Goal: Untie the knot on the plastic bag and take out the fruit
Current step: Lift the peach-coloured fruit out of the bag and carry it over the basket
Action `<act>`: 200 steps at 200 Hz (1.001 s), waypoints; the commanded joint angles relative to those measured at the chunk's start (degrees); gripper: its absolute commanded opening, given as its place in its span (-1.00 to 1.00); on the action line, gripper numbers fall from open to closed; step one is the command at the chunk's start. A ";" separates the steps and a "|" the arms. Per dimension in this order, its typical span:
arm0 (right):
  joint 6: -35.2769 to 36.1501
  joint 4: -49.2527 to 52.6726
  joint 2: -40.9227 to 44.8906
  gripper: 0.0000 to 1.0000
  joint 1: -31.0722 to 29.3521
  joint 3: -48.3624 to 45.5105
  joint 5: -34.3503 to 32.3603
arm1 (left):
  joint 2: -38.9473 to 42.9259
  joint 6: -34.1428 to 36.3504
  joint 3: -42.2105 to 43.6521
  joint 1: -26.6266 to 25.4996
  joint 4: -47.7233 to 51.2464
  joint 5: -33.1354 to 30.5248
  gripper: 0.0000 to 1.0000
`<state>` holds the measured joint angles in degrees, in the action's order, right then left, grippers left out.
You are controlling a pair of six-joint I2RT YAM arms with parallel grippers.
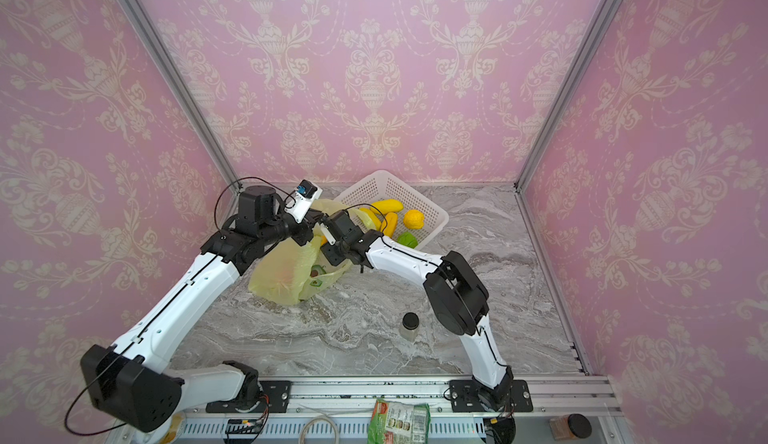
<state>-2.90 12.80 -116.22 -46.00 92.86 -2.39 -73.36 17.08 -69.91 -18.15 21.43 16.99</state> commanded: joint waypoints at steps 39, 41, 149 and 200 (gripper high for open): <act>-2.67 -6.35 9.03 -0.47 3.53 -8.80 5.08 | 0.46 0.13 0.04 0.66 0.98 -1.98 -0.76; -2.64 -6.50 9.47 -0.47 3.54 -9.22 5.30 | 0.45 0.07 0.04 0.66 1.03 -1.97 -0.76; -2.73 -22.67 39.59 -0.52 4.67 -36.54 4.35 | -0.42 -0.56 -0.46 0.59 1.49 -1.45 -0.75; -4.57 -31.35 47.26 -0.58 9.95 -46.35 -5.30 | -0.38 -0.71 -0.58 0.66 1.68 -1.20 -0.76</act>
<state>-4.99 -12.49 -70.83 -38.79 49.32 -1.67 -73.38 17.06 -69.91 -18.02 22.00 16.10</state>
